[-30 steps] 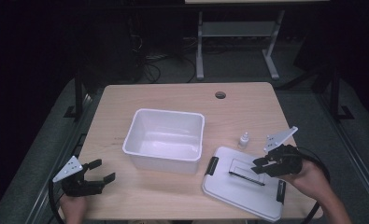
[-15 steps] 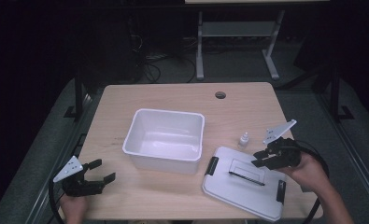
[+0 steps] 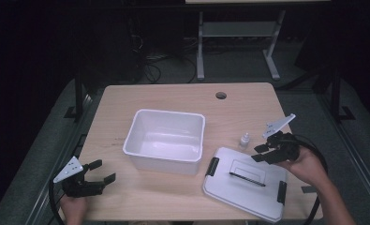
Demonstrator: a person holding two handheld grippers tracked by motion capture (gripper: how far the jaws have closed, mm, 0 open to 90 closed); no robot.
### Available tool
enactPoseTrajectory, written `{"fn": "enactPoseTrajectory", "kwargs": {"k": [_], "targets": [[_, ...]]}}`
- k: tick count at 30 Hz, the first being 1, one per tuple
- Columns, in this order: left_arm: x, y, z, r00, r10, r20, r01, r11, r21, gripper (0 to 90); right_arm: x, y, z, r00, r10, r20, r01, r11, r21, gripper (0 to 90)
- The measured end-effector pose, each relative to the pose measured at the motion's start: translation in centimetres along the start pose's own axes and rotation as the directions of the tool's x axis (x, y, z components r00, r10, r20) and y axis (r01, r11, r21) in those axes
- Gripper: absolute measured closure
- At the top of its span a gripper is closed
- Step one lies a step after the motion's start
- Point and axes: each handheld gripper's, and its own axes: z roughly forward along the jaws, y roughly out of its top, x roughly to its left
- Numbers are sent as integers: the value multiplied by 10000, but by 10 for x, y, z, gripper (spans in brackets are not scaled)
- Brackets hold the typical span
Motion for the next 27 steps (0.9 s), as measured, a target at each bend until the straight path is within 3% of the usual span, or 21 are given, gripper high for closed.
{"fn": "enactPoseTrajectory", "kwargs": {"k": [17,27], "targets": [[2,-1,1,10000,-59,1,59,10000,-29,131,-36,6,18,9951,671,723,-667,9977,-75,510],[1,0,3,10000,-25,76,24,10000,39,131,-48,18,26,9929,894,781,-888,9960,-115,477]]}}
